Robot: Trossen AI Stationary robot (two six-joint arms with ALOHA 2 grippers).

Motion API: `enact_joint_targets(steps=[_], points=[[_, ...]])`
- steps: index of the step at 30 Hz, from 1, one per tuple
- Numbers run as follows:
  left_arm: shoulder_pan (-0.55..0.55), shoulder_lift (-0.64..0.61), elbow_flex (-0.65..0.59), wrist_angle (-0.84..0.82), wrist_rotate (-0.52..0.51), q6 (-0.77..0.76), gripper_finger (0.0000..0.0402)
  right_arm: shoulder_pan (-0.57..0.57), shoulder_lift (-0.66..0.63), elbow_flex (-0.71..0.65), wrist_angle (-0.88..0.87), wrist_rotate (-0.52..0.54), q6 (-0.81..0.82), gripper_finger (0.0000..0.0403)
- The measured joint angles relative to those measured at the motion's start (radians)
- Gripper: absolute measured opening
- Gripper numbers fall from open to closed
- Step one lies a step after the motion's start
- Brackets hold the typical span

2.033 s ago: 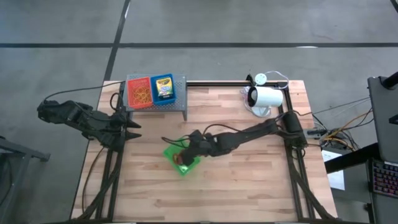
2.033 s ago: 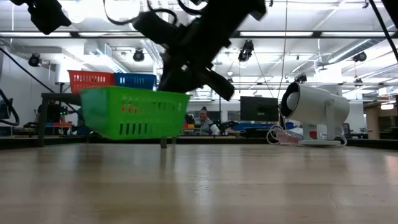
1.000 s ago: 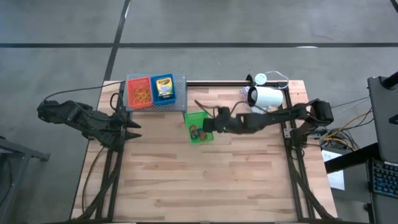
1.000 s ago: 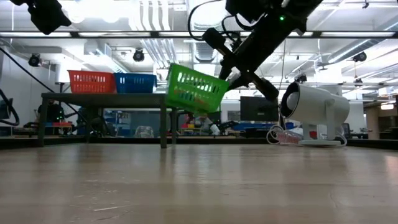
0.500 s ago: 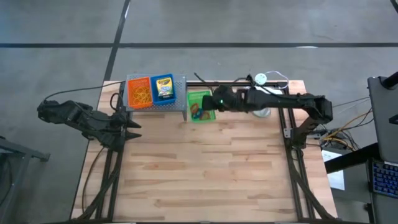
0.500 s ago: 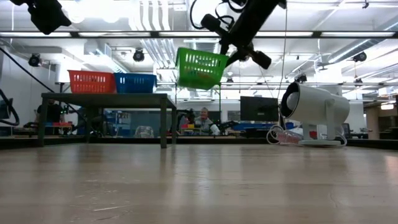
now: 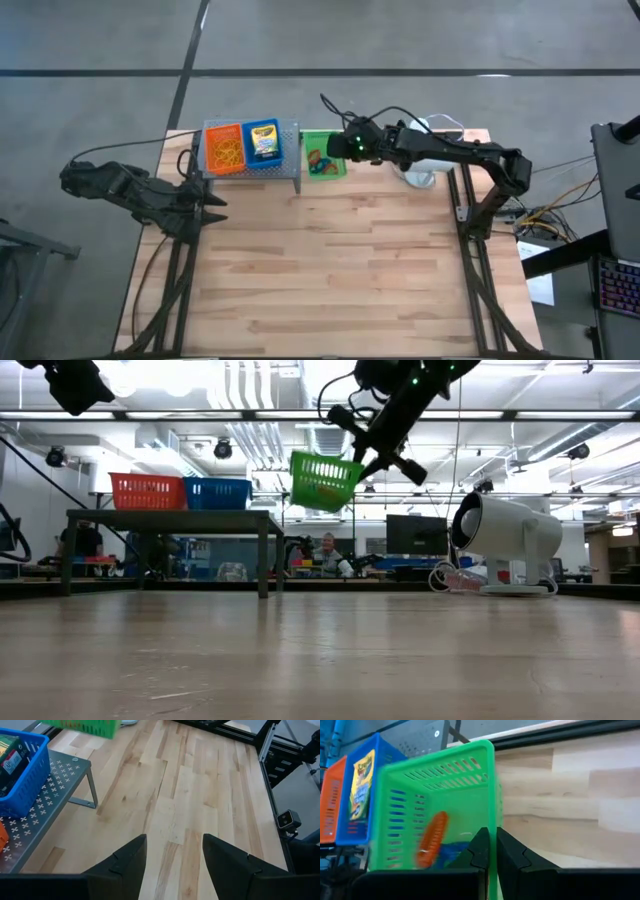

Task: Pick & Place Office Desk Supplies
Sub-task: Put the green bin filled with spring keychains on the shelf

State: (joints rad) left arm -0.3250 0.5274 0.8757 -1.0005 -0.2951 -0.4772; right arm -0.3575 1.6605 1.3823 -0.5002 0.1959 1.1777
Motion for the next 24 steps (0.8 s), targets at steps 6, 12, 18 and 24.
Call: enact_joint_targets(steps=[6, 12, 18, 24], points=[[0.0, 0.0, 0.0, 0.0, 0.0, 0.0, 0.02, -0.05, 0.074, 0.069, 0.019, -0.074, -0.043, 0.0013], [0.0, 0.0, 0.0, 0.0, 0.0, 0.0, 0.02, -0.083, 0.159, 0.18, 0.01, -0.136, -0.111, 0.0013], [0.0, 0.0, 0.0, 0.0, 0.0, 0.0, 0.02, -0.102, 0.226, 0.261, -0.02, -0.144, -0.1, 0.0013], [0.0, 0.001, 0.0, 0.0, 0.0, 0.0, 0.02, -0.116, 0.314, 0.381, -0.07, -0.148, -0.103, 0.0013]])
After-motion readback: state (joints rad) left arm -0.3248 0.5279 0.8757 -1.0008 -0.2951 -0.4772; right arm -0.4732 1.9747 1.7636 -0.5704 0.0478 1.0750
